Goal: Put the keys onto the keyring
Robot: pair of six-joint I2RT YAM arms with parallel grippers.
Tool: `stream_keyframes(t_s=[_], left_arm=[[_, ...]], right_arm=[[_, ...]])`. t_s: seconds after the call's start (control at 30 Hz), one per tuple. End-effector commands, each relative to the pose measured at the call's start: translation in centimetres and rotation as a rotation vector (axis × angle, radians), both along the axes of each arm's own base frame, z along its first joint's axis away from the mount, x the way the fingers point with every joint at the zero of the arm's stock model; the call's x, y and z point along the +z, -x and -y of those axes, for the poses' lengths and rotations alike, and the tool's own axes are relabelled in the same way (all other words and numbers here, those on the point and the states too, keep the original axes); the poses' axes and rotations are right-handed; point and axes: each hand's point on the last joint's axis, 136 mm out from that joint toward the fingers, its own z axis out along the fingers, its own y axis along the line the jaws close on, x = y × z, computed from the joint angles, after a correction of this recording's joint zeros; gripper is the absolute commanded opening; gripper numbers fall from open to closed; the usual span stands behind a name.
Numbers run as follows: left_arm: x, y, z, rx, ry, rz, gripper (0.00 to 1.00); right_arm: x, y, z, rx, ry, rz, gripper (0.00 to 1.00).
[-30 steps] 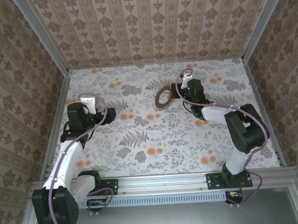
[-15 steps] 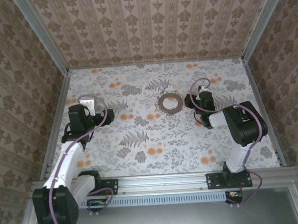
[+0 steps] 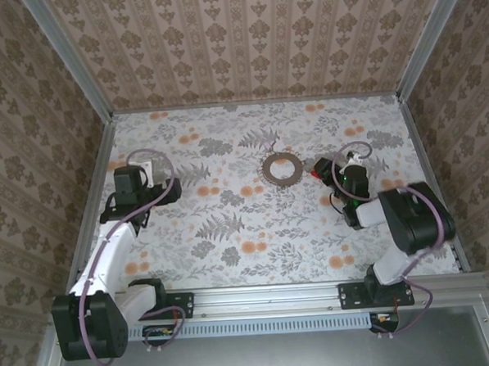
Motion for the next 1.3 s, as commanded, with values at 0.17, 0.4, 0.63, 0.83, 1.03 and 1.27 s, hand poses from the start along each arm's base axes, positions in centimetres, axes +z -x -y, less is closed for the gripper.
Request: stream_keyframes(t_s=[0.17, 0.4, 0.63, 0.83, 1.03, 1.27], left_arm=[[7.0, -0.4, -0.5, -0.045, -0.088, 0.214, 1.00], [9.6, 0.9, -0.4, -0.072, -0.129, 0.420, 1.00], [5.0, 1.0, 0.0, -0.098, -0.189, 0.562, 1.00], [1.3, -0.4, -0.4, -0.108, -0.245, 0.483, 1.00], [-1.0, -3.5, 0.6, -0.152, -0.229, 0.460, 1.00], [-4.9, -6.7, -0.6, -0.095, -0.221, 0.450, 1.00]], right_arm=[[11.9, 3.8, 2.1, 0.022, 0.460, 0.119, 1.00], [14.9, 9.0, 4.6, -0.063, 0.641, 0.195, 0.99], [8.8, 9.4, 5.3, -0.071, 0.763, 0.175, 1.00], [4.8, 7.1, 4.9, -0.036, 0.837, 0.158, 1.00], [2.4, 3.1, 4.0, 0.009, 0.854, 0.159, 1.00], [-0.8, 0.8, 5.4, 0.015, 0.805, 0.038, 1.00]])
